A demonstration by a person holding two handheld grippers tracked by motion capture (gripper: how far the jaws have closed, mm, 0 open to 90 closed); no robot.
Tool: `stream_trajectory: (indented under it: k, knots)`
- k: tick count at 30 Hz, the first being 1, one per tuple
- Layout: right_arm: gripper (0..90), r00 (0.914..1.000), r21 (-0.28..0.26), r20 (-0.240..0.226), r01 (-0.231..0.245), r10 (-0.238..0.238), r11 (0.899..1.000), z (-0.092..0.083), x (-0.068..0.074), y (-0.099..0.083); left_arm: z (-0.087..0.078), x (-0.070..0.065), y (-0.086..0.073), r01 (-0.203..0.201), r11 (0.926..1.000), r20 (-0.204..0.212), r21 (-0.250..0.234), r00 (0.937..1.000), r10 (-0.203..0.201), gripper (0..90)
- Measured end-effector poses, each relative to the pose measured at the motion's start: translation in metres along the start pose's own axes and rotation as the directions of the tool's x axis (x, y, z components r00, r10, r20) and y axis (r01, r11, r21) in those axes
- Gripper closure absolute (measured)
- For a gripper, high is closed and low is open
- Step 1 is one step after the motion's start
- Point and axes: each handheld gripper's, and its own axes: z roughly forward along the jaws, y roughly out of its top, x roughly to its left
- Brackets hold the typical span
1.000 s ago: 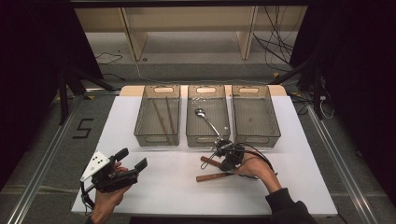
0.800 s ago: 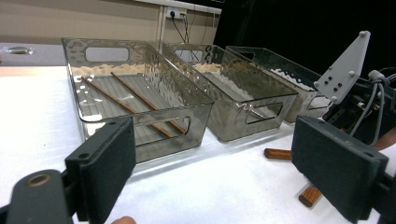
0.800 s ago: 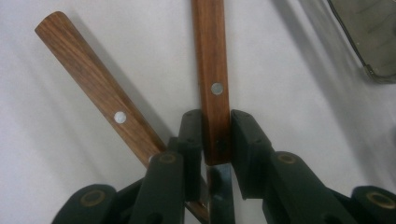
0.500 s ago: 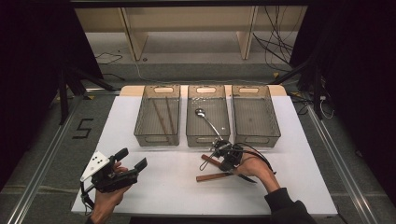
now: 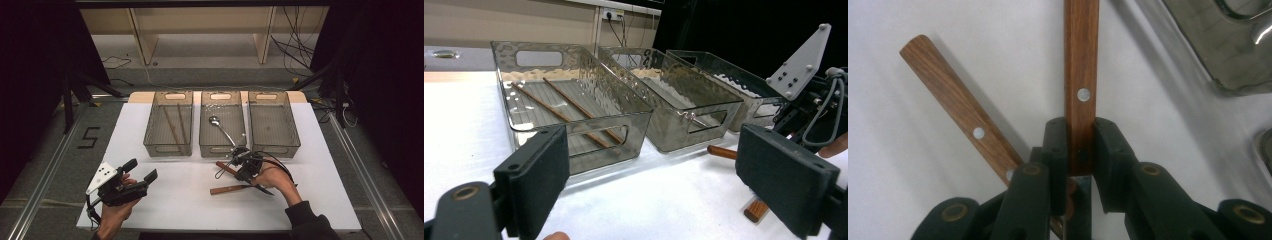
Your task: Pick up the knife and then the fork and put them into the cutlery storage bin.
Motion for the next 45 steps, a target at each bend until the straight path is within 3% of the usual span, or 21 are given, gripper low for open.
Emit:
stream_trajectory:
  k: [12, 19, 24, 36, 41, 44, 45]
  knots:
    - [77.9, 0.9988, -0.084, -0.02, -0.047, 0.045, 0.995, -0.016, -0.008, -0.005, 0.0, 0.0, 0.0, 0.0, 1.0, 0.0, -0.001, 1.0, 0.0, 13.6]
    - [77.9, 0.9975, -0.153, -0.033, -0.067, 0.062, 0.986, -0.029, -0.012, -0.008, 0.0, 0.0, 0.0, 0.0, 1.0, 0.001, 0.0, 1.0, 0.0, 13.7]
    - [77.9, 0.9956, -0.211, -0.048, -0.089, 0.08, 0.973, -0.039, -0.016, -0.011, 0.0, 0.0, 0.0, 0.0, 1.0, 0.001, 0.0, 1.0, 0.0, 13.6]
    - [77.9, 0.9876, -0.335, -0.039, -0.156, 0.152, 0.929, -0.064, -0.03, -0.021, 0.0, 0.0, 0.0, 0.0, 1.0, 0.0, 0.001, 1.0, 0.0, 13.7]
    - [77.9, 0.9809, -0.385, -0.043, -0.191, 0.19, 0.903, -0.073, -0.037, -0.027, 0.0, 0.0, 0.0, 0.0, 1.0, 0.001, 0.002, 1.0, 0.0, 13.6]
    - [78.0, 0.9783, -0.404, -0.047, -0.204, 0.202, 0.892, -0.077, -0.039, -0.028, 0.0, 0.0, 0.0, 0.0, 1.0, 0.0, 0.002, 1.0, 0.0, 13.6]
    - [78.0, 0.9765, -0.419, -0.051, -0.211, 0.21, 0.883, -0.078, -0.04, -0.029, 0.0, 0.0, 0.0, 0.0, 1.0, 0.0, 0.002, 1.0, 0.0, 13.6]
